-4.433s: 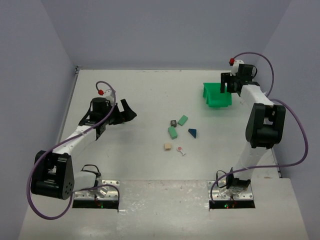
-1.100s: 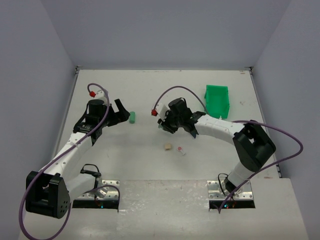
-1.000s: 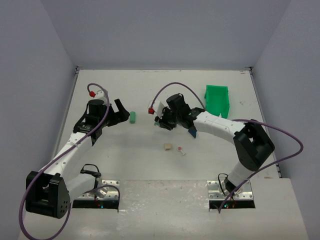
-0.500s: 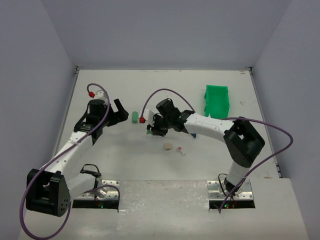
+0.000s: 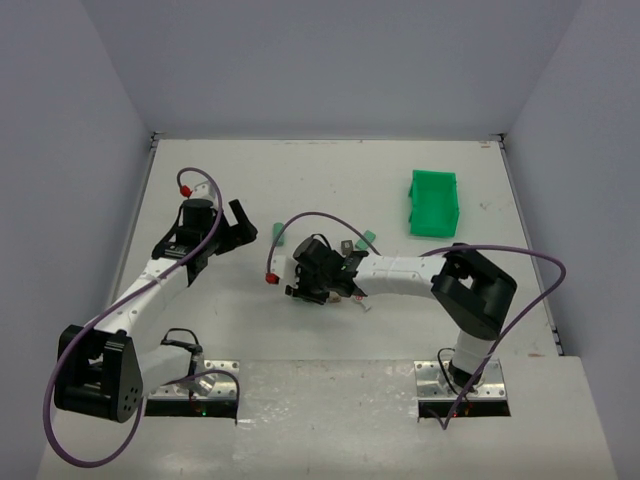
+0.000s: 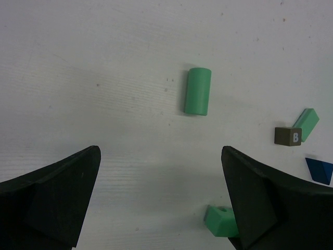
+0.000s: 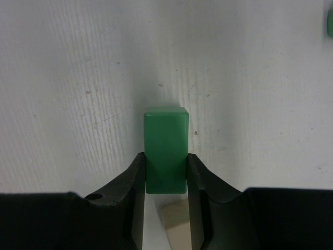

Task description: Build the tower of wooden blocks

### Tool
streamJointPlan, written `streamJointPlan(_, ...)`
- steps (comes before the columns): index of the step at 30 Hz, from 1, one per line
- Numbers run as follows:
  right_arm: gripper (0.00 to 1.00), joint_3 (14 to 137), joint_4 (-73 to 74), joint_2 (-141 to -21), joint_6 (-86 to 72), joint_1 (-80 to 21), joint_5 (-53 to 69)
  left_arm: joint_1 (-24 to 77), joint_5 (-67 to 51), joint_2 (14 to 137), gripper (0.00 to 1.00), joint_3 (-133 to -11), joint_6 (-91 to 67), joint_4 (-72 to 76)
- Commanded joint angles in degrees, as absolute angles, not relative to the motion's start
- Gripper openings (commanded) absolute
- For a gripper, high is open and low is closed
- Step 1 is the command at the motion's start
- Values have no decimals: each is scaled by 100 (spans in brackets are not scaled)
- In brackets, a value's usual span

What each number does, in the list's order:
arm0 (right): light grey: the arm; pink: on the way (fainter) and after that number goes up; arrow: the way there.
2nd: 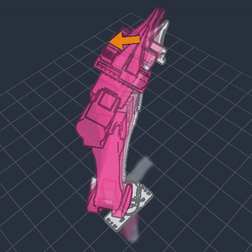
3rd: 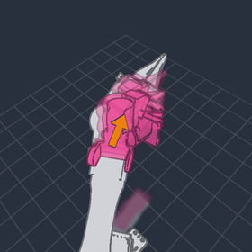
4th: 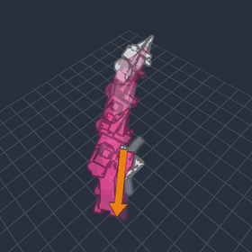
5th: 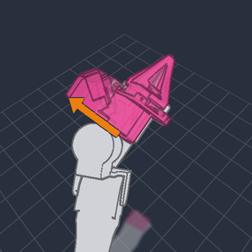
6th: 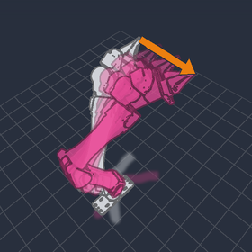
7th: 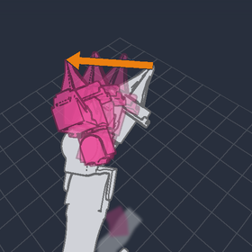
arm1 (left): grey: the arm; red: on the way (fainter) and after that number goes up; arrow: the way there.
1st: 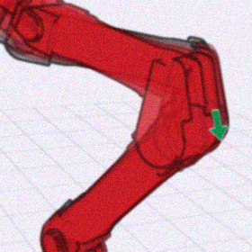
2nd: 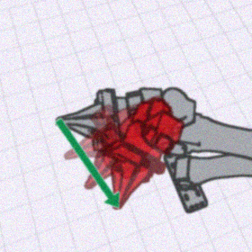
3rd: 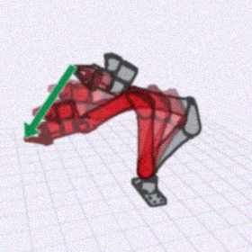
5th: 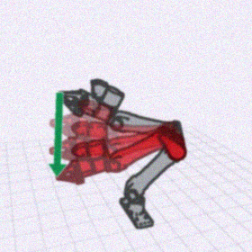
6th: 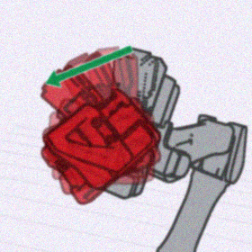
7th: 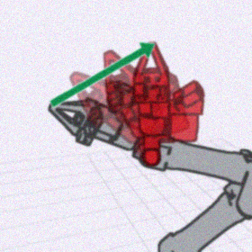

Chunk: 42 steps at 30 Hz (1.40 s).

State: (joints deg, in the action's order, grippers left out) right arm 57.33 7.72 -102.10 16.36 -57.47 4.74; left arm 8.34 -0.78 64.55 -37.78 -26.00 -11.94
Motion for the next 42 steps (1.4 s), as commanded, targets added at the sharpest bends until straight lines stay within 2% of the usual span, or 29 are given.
streamJointPlan(1, 12, 6042, 562, -10404, 1274, -5757, 217, 896, -26, 6434, 100, -3861, -2660, -1026)
streamJointPlan(5, 13, 5994, 422, -10516, 1222, -5757, 176, 896, -26, 6434, 100, -3867, -2663, -1055)
streamJointPlan(9, 23, 5981, 367, -10547, 1248, -5757, 202, 896, -33, 6425, 100, -3869, -2654, -1079)
streamJointPlan(11, 38, 5999, 397, -10512, 1241, -5764, 188, 896, -35, 6432, 100, -3867, -2654, -1074)
streamJointPlan(13, 50, 5994, 404, -10435, 1221, -5757, 175, 896, -26, 6434, 100, -3867, -2654, -1081)
streamJointPlan(15, 66, 6027, 411, -10303, 1073, -5765, 29, 896, -39, 6420, 100, -3876, -2655, -1083)
streamJointPlan(18, 79, 6081, 467, -10092, 848, -5757, -175, 896, -142, 6380, 100, -3876, -2663, -1098)
streamJointPlan(25, 95, 5727, 503, -9132, -314, -5748, -824, 1010, -489, 6087, 100, -3760, -2539, -889)
streamJointPlan(28, 99, 5267, 510, -8533, -739, -5709, -1127, 1323, -782, 6042, 100, -3715, -2298, -686)
streamJointPlan(33, 99, 4729, 713, -7910, -1512, -5563, -1443, 1670, -775, 6020, 100, -3858, -2144, -703)
streamJointPlan(42, 99, 4641, 981, -8083, -2619, -5454, -1682, 1705, -1590, 5871, 100, -3793, -1889, -519)
